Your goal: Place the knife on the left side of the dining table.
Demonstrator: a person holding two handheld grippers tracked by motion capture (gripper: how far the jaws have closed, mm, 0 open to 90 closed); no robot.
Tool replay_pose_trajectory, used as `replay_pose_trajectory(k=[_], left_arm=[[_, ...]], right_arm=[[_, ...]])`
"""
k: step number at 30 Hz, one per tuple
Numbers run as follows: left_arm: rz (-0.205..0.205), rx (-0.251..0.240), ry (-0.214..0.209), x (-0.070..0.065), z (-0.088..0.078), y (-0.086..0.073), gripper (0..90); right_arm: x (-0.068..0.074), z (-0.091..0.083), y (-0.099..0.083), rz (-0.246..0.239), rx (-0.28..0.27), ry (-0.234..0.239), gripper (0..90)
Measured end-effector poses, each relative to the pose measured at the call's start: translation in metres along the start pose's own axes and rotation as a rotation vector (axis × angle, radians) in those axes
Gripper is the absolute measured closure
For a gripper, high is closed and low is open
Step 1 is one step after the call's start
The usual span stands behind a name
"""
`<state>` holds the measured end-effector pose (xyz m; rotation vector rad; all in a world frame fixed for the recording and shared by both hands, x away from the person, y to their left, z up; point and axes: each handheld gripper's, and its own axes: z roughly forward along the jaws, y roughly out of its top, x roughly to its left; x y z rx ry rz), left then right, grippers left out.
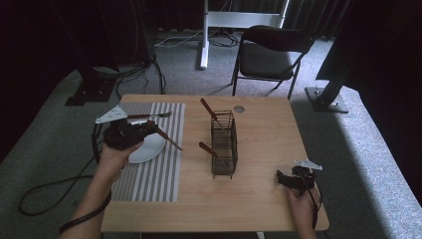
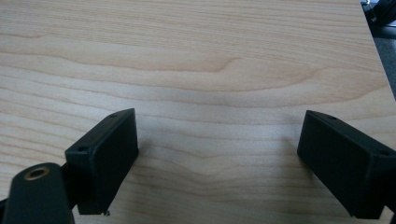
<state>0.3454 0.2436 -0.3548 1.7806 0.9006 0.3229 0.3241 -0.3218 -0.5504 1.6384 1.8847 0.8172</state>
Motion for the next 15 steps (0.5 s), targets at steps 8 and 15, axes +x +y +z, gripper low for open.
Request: replay_pose_trajectory(k=[8,15], left_arm=[[-0.021,0.015,0.006,0.007,-0.010,-0.021,75.3],[-0.026,0.033,0.015,0.009,-0.017,-0.035,75.3]], right_arm=[[0.000,0.000,0.000,0.002,0.000,0.001,11.6],[0.000,0.000,0.000,0.000,0.000,0.000,11.6]])
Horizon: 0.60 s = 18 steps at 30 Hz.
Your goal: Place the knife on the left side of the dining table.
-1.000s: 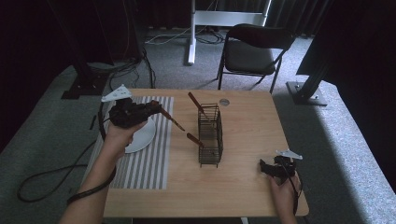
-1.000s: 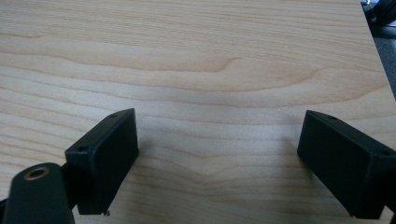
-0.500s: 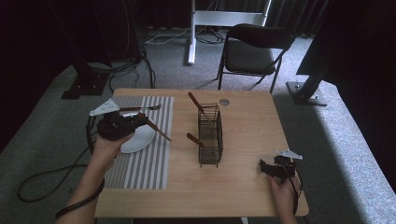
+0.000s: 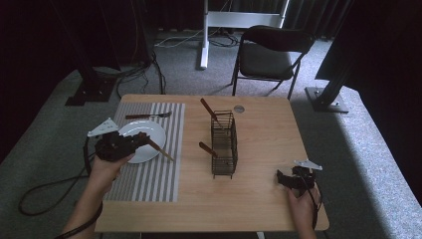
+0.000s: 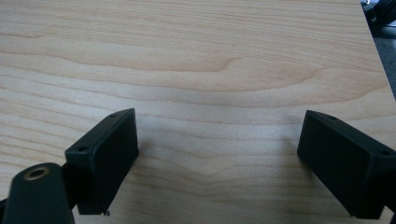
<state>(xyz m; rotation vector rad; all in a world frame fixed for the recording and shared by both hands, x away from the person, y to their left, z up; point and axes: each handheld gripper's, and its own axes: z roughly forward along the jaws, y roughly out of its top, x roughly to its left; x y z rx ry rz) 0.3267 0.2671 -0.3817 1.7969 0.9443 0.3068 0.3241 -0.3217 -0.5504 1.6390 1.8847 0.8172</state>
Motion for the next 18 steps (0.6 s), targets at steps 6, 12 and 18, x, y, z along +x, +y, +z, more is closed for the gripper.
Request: replay_pose_trajectory(k=[6,12,18], left_arm=[[-0.018,0.014,0.003,0.004,-0.009,-0.017,75.3],[-0.032,0.026,0.003,0.007,-0.008,-0.029,75.3],[-0.046,0.044,0.002,0.010,-0.002,-0.036,75.3]], right_arm=[[0.000,0.000,0.000,0.000,0.000,0.000,11.5],[0.000,0.000,0.000,0.001,0.000,0.000,11.6],[0.000,0.000,0.000,0.001,0.000,0.000,11.6]])
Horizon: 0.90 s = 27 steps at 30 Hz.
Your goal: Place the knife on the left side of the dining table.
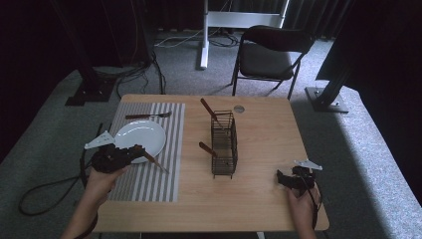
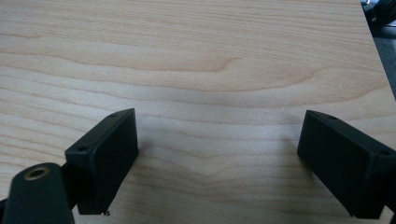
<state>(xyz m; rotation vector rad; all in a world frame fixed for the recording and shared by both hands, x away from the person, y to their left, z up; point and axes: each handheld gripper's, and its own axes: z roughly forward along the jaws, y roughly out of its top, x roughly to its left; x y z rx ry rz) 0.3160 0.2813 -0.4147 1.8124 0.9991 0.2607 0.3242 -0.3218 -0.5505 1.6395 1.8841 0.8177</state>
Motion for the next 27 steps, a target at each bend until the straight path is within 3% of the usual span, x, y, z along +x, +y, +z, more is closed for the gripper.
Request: replay_pose_trajectory(k=[10,18,27], left_arm=[[-0.030,-0.008,-0.009,0.004,-0.002,-0.006,75.2],[-0.125,-0.015,-0.019,0.020,-0.015,-0.024,74.9],[-0.229,-0.019,0.013,0.038,-0.027,-0.053,76.1]], right_arm=[[0.000,0.000,0.000,0.000,0.000,0.000,11.6],[0.000,0.000,0.000,0.000,0.000,0.000,11.6],[0.000,0.000,0.000,0.000,0.000,0.000,11.6]])
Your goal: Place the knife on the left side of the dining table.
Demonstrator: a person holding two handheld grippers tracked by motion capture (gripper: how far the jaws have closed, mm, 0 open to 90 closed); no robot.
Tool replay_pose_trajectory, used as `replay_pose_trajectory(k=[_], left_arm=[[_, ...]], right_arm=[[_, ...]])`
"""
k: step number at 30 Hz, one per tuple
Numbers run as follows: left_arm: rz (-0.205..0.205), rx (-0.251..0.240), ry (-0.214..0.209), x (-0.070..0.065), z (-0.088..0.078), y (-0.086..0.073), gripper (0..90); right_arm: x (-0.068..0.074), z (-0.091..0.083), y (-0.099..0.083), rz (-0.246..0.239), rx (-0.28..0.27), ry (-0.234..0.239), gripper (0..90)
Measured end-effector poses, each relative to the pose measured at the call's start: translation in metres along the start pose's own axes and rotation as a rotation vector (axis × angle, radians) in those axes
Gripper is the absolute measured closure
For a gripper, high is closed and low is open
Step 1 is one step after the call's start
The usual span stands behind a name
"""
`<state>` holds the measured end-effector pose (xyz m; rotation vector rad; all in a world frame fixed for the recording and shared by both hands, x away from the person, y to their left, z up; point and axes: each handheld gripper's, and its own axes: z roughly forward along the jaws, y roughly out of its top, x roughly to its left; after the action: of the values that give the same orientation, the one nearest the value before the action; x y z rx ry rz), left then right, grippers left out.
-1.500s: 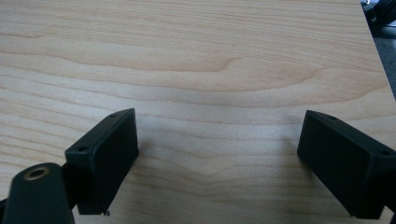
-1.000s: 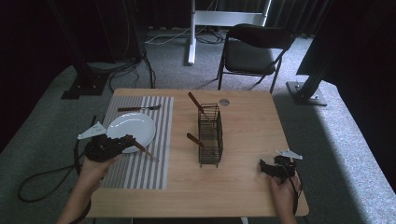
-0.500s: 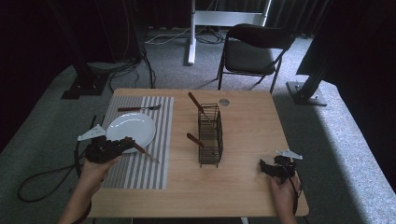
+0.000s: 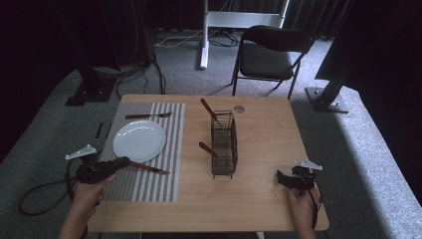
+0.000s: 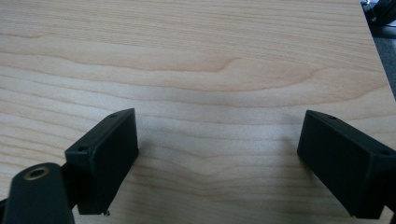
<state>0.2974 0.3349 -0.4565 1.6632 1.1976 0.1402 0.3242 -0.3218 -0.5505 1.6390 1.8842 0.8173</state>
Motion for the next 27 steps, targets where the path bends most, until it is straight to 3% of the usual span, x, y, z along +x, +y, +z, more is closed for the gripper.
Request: replay_pose_trajectory(k=[3,5,6,7,9,17,22,23,27], left_arm=[[-0.034,-0.012,0.017,0.008,-0.002,-0.009,73.9],[-0.035,-0.013,0.024,0.010,-0.002,-0.011,72.4],[-0.065,-0.026,0.042,0.015,-0.003,-0.018,71.2],[-0.068,-0.027,0.059,0.018,-0.003,-0.020,69.9],[-0.089,-0.030,0.062,0.023,-0.003,-0.025,68.2],[-0.114,-0.018,0.135,0.034,0.003,-0.036,60.0],[-0.137,-0.017,0.156,0.040,0.006,-0.040,56.7],[-0.143,-0.008,0.182,0.042,0.007,-0.042,55.5],[-0.152,0.002,0.221,0.046,0.010,-0.046,52.2]], right_arm=[[0.000,0.000,0.000,0.000,0.001,0.000,11.6],[0.000,0.000,0.000,0.000,0.001,0.000,11.6],[0.000,0.000,0.000,0.001,0.001,0.000,11.5],[0.000,0.000,0.000,0.001,0.001,0.000,11.6],[0.000,0.000,0.000,0.002,0.001,0.000,11.6],[0.000,0.000,0.000,0.002,0.001,0.000,11.6],[0.000,0.000,0.000,0.002,0.001,0.000,11.6],[0.000,0.000,0.000,0.002,0.001,0.000,11.6],[0.000,0.000,0.000,0.002,0.001,0.000,11.6]])
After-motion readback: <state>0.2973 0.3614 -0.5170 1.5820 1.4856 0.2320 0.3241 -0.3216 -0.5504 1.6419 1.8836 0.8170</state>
